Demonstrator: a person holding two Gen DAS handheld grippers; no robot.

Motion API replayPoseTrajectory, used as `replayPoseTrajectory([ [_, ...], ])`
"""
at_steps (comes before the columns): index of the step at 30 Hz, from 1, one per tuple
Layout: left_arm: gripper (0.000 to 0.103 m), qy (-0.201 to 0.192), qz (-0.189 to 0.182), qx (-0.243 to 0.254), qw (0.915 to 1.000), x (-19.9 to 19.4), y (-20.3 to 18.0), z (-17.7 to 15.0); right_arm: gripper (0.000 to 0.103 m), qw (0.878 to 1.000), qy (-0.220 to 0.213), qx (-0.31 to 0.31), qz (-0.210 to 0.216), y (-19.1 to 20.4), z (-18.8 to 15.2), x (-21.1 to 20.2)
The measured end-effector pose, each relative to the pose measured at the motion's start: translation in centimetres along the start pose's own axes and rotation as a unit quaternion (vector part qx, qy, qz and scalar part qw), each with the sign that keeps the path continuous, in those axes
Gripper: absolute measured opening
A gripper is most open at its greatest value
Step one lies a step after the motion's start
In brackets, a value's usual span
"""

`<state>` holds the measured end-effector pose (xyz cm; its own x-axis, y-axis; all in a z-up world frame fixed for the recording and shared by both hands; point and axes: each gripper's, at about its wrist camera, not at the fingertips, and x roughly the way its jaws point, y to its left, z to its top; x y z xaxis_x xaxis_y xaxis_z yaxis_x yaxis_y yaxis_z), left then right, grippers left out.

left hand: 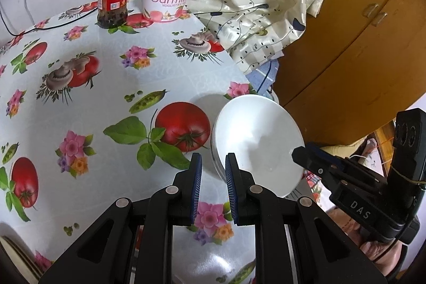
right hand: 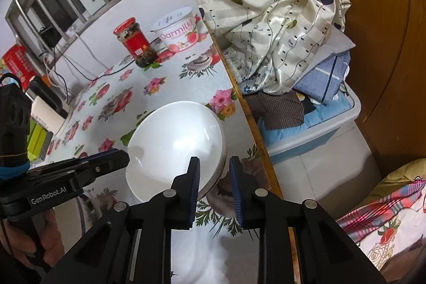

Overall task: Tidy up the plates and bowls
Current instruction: 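Grasp the rim of a blue-striped white bowl with the left gripper, then lift the blue-striped bowl and carry it over the steel bowl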

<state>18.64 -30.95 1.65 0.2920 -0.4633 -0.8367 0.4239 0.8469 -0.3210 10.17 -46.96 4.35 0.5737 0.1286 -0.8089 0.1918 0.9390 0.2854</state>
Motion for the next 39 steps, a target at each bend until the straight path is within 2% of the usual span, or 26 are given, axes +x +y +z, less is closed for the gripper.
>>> replayPoseTrajectory([
  [7, 0.019, 0.001, -0.010, -0.001, 0.9999, 0.1, -0.2, 0.3, 0.019, 1.000, 0.004, 0.001, 0.001, 0.1, 0.2, 0.6],
  [20, 0.019, 0.013, -0.007, 0.011, 0.9998, 1.4, -0.6, 0.4, 0.017, 1.000, 0.010, 0.003, 0.000, -0.1, 0.4, 1.2],
  [29, 0.019, 0.006, -0.004, 0.017, 0.9998, 0.6, -0.8, 0.3, 0.017, 1.000, 0.010, 0.002, 0.000, 0.0, 0.2, 0.9],
  [39, 0.019, -0.009, -0.011, 0.020, 0.9997, -1.6, -1.0, -0.1, 0.017, 1.000, -0.007, -0.007, 0.001, 1.1, 0.1, -1.2],
])
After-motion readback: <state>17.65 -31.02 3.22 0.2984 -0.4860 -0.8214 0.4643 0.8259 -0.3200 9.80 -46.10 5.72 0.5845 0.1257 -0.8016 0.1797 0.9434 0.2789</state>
